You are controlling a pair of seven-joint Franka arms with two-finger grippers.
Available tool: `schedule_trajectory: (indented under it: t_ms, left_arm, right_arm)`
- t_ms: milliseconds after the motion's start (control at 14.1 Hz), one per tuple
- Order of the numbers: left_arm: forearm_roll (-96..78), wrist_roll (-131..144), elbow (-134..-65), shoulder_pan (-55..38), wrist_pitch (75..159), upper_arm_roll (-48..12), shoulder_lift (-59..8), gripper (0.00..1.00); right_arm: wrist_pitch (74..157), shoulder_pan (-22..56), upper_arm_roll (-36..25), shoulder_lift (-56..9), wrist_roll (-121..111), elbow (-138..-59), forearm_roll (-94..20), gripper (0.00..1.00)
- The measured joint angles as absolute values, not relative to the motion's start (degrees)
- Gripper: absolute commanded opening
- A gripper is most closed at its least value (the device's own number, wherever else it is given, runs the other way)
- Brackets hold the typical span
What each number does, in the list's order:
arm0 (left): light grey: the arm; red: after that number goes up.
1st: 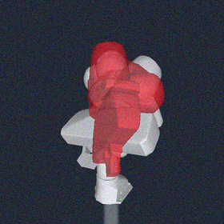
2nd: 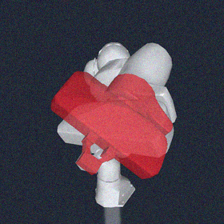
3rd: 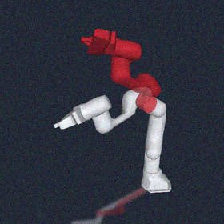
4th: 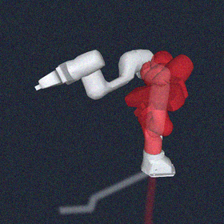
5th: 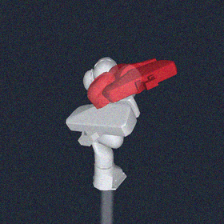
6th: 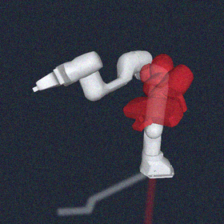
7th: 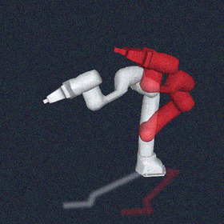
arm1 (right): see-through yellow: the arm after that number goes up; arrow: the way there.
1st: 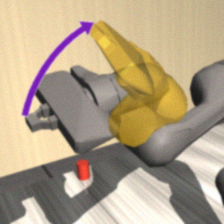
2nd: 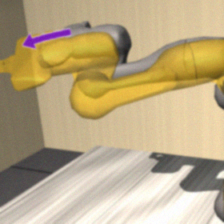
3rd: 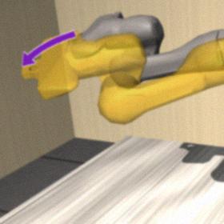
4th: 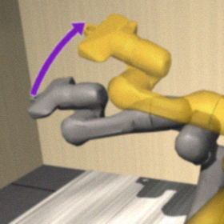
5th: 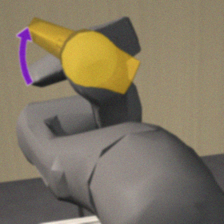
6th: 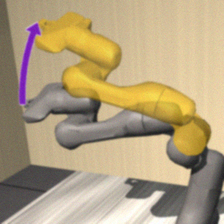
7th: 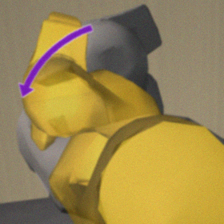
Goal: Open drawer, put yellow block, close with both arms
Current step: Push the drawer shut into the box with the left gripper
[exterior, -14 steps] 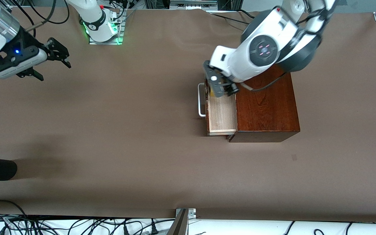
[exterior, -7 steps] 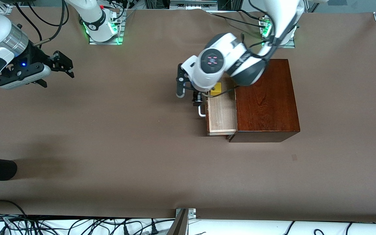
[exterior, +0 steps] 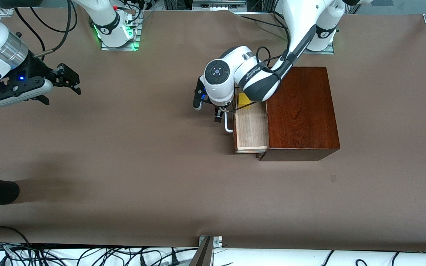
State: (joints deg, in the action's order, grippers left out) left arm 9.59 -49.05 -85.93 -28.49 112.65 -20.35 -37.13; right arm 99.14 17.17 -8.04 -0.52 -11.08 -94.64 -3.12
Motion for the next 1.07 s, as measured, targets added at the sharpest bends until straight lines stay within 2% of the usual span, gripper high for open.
schedule_trajectory:
  t_ms: [213, 640, 1067]
  left_arm:
    - [9.58, -48.42, -85.75, -28.29, 112.07, -20.29, -37.15, 1.00]
    - [10.05, -48.84, -85.17, -24.81, 100.04, -19.74, -37.00, 1.00]
    - [10.06, -48.90, -85.15, -22.67, 97.59, -19.69, -36.98, 1.00]
  right_arm:
    - [99.19, 17.17, -8.04, -2.10, -11.07, -94.29, -3.12, 1.00]
    - [96.34, 16.12, -8.84, -3.32, -11.02, -94.28, -3.06, 1.00]
    - [96.07, 16.41, -8.12, -3.32, -11.01, -91.43, -3.06, 1.00]
